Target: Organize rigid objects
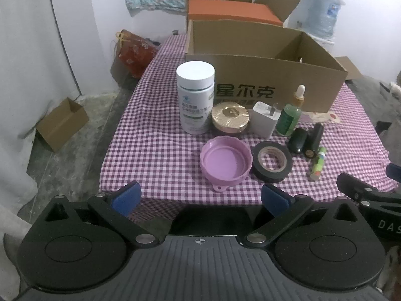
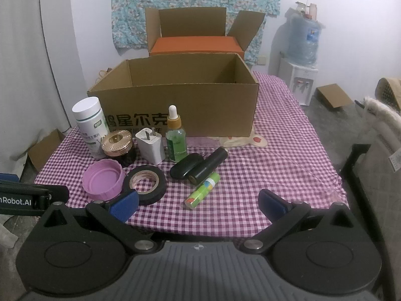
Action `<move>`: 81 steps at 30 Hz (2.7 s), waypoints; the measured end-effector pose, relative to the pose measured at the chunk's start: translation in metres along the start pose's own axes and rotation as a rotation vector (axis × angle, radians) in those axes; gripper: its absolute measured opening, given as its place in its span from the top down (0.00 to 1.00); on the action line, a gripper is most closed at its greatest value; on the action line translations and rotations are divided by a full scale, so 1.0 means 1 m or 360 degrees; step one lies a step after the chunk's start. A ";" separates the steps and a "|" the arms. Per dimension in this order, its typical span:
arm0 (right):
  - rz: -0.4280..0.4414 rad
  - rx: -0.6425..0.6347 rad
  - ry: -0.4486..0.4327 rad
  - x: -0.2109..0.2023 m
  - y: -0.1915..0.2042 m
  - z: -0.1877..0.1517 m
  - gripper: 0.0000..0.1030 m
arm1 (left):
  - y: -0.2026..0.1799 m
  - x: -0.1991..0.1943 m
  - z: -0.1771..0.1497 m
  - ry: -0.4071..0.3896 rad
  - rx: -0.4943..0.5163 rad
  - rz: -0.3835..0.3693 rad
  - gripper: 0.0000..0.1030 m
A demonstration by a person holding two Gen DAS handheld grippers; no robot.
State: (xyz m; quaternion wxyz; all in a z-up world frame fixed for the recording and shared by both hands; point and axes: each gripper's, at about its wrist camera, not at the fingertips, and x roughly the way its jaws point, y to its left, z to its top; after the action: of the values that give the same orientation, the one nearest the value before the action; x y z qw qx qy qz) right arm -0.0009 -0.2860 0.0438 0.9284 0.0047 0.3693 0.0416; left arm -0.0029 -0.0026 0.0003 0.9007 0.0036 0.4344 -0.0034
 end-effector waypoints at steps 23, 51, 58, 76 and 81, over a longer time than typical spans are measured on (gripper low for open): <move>0.0010 -0.0019 -0.0015 -0.005 0.004 0.000 0.00 | 0.000 -0.005 0.001 -0.0014 0.0009 -0.0014 0.01; 0.0004 -0.0024 -0.0018 -0.007 0.005 0.001 0.00 | 0.002 -0.007 0.001 -0.0014 0.0006 -0.0016 0.01; 0.0004 -0.0024 -0.0019 -0.007 0.005 0.001 0.00 | 0.003 -0.006 -0.001 -0.0008 0.0005 -0.0017 0.01; -0.0034 -0.0068 -0.0037 0.001 0.009 -0.001 0.00 | 0.001 0.006 -0.003 -0.0036 0.0073 -0.0062 0.01; -0.0028 -0.0059 -0.0044 0.004 0.006 -0.001 0.00 | 0.001 0.015 -0.001 0.0000 0.0054 -0.0093 0.01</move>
State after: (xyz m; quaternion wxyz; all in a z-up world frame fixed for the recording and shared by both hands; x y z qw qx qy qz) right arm 0.0010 -0.2796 0.0410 0.9336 -0.0153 0.3557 0.0404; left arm 0.0056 -0.0017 -0.0121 0.9001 0.0062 0.4341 -0.0372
